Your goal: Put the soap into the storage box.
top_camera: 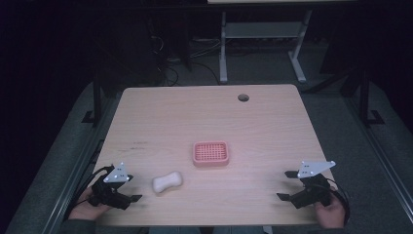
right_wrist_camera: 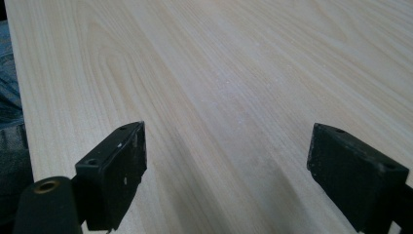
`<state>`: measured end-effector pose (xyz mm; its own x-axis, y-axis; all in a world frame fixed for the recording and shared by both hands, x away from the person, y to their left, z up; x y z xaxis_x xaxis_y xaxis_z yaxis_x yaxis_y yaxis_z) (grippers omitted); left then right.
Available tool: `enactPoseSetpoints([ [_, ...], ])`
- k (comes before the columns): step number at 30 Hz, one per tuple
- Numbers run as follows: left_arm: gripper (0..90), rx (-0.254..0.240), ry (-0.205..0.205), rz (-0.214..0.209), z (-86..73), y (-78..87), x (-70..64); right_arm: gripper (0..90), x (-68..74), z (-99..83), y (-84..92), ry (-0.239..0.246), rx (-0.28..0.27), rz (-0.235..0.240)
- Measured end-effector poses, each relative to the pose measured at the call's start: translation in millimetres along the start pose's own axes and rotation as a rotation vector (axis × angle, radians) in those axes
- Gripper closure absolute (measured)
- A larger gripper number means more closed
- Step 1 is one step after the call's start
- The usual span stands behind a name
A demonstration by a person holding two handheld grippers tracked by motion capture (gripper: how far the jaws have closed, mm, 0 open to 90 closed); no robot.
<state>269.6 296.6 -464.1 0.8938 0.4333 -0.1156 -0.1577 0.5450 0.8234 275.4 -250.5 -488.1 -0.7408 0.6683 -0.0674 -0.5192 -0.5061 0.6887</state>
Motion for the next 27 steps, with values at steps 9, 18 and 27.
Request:
enactPoseSetpoints([
  [9, 23.5, 0.002, -0.014, -0.003, 2.7, -1.6, -2.7, 14.1, 1.6, 0.5, -1.4, 0.006, 0.008, 0.003],
  [18, 23.5, 0.012, -0.019, -0.007, 4.6, -4.4, -3.3, 14.2, 1.7, 0.9, -2.7, 0.012, 0.014, 0.005],
  [27, 23.5, 0.013, -0.031, -0.006, 7.1, -5.3, -4.2, 14.2, 1.7, 1.2, -3.2, 0.012, 0.014, 0.008],
])
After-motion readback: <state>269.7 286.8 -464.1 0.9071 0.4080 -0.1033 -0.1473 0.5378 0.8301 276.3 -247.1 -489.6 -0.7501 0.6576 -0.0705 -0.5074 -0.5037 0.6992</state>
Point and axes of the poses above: each handheld gripper's, and its own axes: y roughly backward along the jaws, z roughly out of its top, x roughly to its left, the point moved 4 cm from there along -y, roughly forward along the jaws, and after that the axes turned 13 degrees about -z, right-handed, at the moved point
